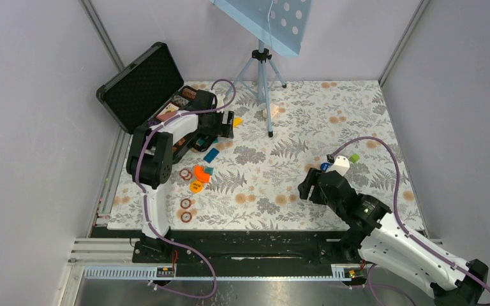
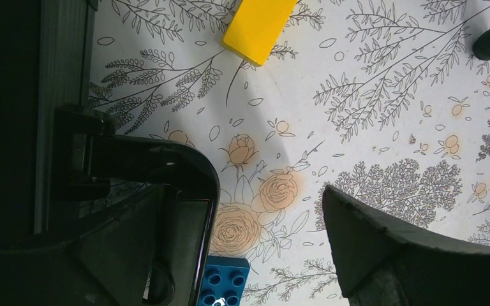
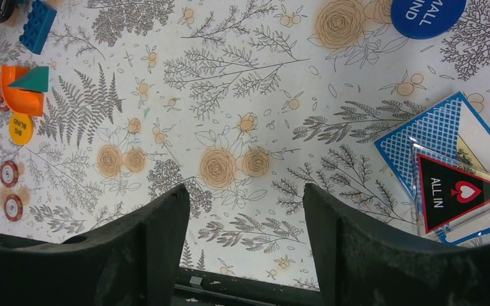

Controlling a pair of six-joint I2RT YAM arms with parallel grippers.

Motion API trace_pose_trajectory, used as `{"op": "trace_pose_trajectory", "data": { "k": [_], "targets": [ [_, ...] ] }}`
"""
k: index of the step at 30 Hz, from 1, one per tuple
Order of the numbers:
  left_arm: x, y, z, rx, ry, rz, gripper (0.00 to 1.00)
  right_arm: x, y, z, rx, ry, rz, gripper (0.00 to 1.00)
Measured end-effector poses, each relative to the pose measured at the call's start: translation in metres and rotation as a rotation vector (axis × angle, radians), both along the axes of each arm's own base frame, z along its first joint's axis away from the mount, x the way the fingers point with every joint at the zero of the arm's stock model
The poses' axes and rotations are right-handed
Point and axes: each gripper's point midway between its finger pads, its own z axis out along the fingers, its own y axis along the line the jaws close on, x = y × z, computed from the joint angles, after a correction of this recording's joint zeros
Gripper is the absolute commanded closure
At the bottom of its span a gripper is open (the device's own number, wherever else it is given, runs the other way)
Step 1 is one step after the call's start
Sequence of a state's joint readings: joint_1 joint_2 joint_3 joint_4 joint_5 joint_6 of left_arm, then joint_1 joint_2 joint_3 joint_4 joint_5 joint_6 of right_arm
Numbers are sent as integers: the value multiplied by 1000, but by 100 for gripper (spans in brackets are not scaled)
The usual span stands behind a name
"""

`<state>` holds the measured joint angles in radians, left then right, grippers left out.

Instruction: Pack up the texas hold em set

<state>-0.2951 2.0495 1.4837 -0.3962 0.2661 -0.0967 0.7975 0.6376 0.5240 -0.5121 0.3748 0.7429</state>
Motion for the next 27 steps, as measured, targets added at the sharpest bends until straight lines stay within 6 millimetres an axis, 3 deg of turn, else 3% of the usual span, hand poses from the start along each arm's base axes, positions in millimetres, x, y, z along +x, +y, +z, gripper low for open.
{"op": "trace_pose_trajectory", "data": {
  "k": [12, 27],
  "targets": [
    [-9, -11, -3, -7, -29, -43, 12, -1, 0, 5, 26, -14, -5, 27],
    [-79, -71, -1, -94, 32, -195, 12, -3, -2, 6, 29, -12, -7, 27]
  ]
}}
